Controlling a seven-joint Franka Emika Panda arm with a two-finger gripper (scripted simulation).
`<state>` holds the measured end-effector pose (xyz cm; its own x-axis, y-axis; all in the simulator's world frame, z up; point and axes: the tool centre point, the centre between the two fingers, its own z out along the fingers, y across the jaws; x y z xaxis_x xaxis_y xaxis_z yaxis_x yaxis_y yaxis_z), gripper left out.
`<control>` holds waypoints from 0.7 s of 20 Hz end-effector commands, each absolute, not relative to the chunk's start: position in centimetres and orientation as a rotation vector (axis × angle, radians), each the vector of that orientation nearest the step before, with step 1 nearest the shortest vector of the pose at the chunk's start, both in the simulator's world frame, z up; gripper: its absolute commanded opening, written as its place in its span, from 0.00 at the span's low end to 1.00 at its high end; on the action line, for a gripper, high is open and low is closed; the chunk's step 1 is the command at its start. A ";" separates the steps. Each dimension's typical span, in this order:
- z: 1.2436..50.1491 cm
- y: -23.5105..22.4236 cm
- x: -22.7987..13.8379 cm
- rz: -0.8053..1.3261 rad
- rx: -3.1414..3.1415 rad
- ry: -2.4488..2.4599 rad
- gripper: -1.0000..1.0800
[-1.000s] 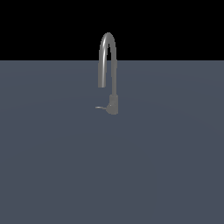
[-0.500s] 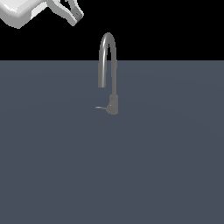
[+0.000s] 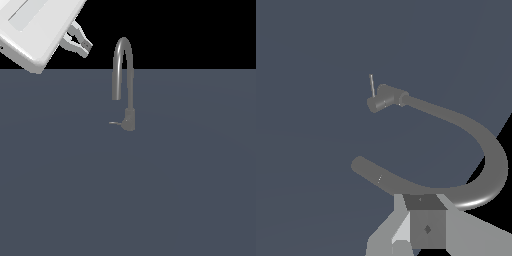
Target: Turn on the faucet by rotating a designated handle.
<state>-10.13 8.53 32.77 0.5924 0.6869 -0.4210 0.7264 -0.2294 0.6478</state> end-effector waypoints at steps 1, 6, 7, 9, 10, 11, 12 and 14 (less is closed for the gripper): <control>31.8 8.8 -9.7 -0.060 1.894 1.162 0.00; 29.9 9.2 -8.8 -0.066 1.773 1.222 0.00; 29.6 9.3 -8.7 -0.067 1.750 1.233 0.00; 28.8 9.4 -8.4 -0.069 1.703 1.255 0.00; 28.5 9.5 -8.2 -0.070 1.679 1.265 0.00; 28.1 9.5 -8.1 -0.071 1.656 1.275 0.00; 27.8 9.6 -7.9 -0.072 1.633 1.285 0.00; 27.0 9.7 -7.6 -0.074 1.586 1.304 0.00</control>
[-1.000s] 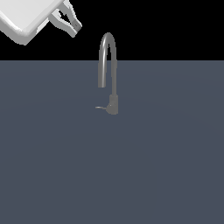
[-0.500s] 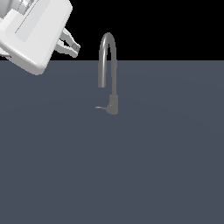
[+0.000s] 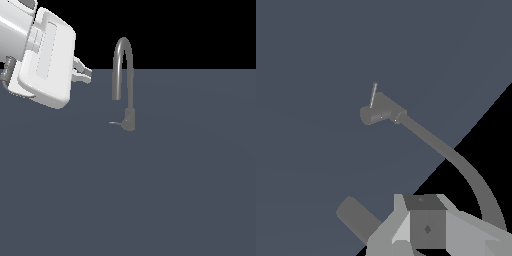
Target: Turn on the faucet by rotating a designated handle.
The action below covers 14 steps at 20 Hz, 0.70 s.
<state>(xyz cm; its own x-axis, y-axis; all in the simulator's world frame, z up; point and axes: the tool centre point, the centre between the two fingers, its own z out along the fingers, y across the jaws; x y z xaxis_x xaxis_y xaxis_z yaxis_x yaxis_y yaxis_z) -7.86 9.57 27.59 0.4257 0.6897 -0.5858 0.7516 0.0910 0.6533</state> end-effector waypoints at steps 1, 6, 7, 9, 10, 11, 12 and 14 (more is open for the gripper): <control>26.7 9.7 -7.5 -0.074 1.563 1.313 0.00; 24.9 9.8 -6.8 -0.079 1.446 1.356 0.00; 24.5 9.8 -6.6 -0.080 1.423 1.364 0.00; 23.8 9.9 -6.3 -0.081 1.375 1.380 0.00; 23.4 9.9 -6.2 -0.082 1.352 1.387 0.00; 23.1 9.9 -6.1 -0.083 1.328 1.395 0.00; 22.7 9.9 -5.9 -0.084 1.304 1.402 0.00; 22.0 9.8 -5.6 -0.086 1.256 1.416 0.00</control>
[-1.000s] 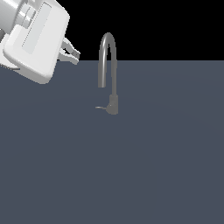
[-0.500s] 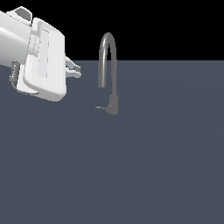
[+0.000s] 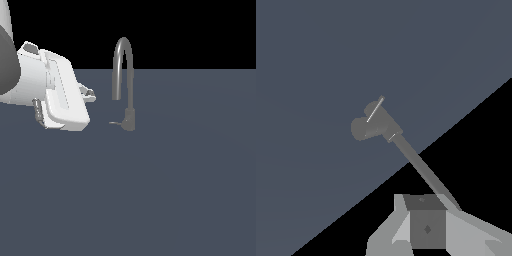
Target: Turn on the faucet by rotating a designated handle.
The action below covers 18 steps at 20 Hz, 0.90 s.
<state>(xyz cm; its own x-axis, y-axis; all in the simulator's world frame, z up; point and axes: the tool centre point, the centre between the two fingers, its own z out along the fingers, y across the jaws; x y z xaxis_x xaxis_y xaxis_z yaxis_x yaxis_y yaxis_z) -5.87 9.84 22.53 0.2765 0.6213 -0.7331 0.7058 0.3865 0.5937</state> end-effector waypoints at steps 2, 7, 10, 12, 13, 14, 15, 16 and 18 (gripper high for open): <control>21.2 9.8 -5.4 -0.088 1.208 1.429 0.00; 19.4 9.6 -4.7 -0.093 1.086 1.460 0.00; 18.3 9.5 -4.2 -0.096 1.012 1.477 0.00; 17.5 9.3 -3.9 -0.099 0.962 1.487 0.00; 17.2 9.3 -3.8 -0.100 0.937 1.492 0.00; 16.8 9.2 -3.7 -0.101 0.913 1.497 0.00; 16.4 9.1 -3.5 -0.102 0.888 1.502 0.00; 16.1 9.0 -3.4 -0.104 0.863 1.506 0.00; 15.4 8.8 -3.1 -0.106 0.813 1.515 0.00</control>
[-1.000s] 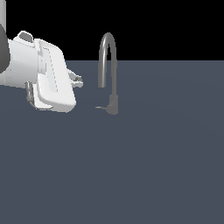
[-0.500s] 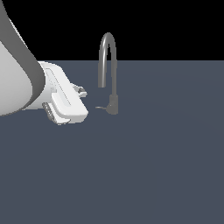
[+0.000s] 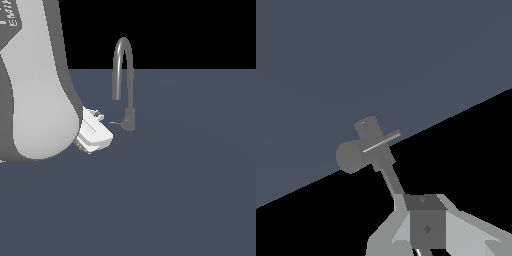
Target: Turn on the faucet by rotating a designated handle.
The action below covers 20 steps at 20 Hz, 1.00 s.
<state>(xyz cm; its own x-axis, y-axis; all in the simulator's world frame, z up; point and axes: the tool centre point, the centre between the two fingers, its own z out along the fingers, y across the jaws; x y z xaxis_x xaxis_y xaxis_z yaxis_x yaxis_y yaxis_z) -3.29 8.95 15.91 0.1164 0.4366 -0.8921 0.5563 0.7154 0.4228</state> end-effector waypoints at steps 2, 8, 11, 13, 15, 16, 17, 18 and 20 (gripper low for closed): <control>14.6 8.6 -2.8 -0.109 0.763 1.522 0.00; 12.6 7.9 -1.8 -0.118 0.612 1.542 0.00; 11.5 7.4 -1.3 -0.123 0.537 1.549 0.00; 10.9 7.1 -0.9 -0.127 0.487 1.553 0.00; 10.3 6.8 -0.6 -0.130 0.436 1.557 0.00; 9.9 6.6 -0.4 -0.132 0.411 1.558 0.00; 9.6 6.4 -0.2 -0.134 0.386 1.560 0.00; 9.3 6.2 0.0 -0.136 0.363 1.561 0.00; 8.8 5.9 0.3 -0.139 0.319 1.563 0.00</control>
